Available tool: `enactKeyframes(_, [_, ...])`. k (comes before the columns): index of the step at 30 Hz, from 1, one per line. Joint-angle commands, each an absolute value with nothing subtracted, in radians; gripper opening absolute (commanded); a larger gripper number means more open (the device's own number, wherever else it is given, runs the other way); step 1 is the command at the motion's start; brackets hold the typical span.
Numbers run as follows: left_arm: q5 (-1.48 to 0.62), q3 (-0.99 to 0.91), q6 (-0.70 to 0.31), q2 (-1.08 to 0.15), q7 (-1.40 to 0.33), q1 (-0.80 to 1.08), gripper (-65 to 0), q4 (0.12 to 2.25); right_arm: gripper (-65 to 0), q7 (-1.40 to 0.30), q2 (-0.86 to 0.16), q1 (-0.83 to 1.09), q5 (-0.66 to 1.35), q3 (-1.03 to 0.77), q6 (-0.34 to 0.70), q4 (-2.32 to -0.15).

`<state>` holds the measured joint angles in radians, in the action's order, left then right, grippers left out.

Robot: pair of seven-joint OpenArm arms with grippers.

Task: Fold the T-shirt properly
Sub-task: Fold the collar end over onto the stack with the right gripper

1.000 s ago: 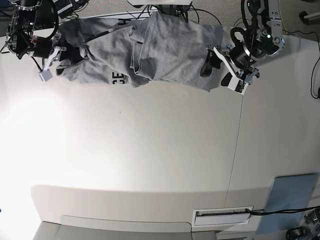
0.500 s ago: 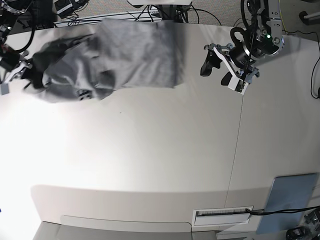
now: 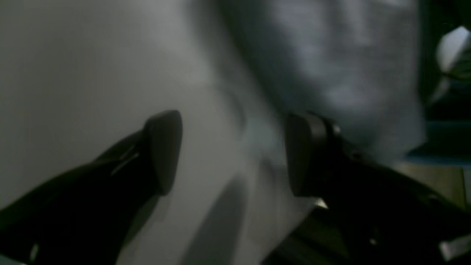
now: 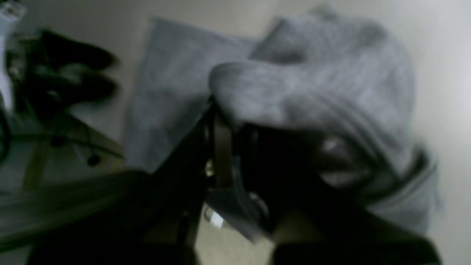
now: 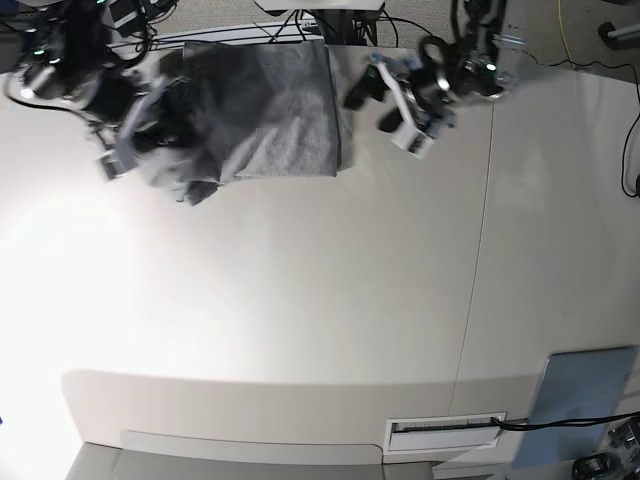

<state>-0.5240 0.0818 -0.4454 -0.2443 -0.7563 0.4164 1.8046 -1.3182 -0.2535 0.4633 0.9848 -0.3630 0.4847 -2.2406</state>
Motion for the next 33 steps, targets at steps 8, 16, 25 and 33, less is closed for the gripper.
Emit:
enactKeyframes(8, [-0.437,0.232,-0.373,-0.246,-0.705,0.415,-21.6,1.815,-65.0,-1.213,-0.163,0.463,0.816,-0.007,0.448,-2.287])
enactKeyframes(16, [-0.433,0.240,-0.374,-0.246,-0.690,0.415,-21.6,1.815,-65.0,-1.098,-0.138,0.463,0.575,0.235,0.368,-2.287])
enactKeyframes(25, [-0.432,0.229,-0.374,-0.247,-0.690,0.415,-21.6,1.815,-40.7,-1.039,-0.138,0.463,0.595,0.320,0.370,-2.287])
enactKeyframes(33, [-0.438,0.089,-0.379,-0.247,-0.699,0.415,-21.6,1.826,-40.8,-1.026,-0.138,0.415,0.653,0.304,0.370,-2.311])
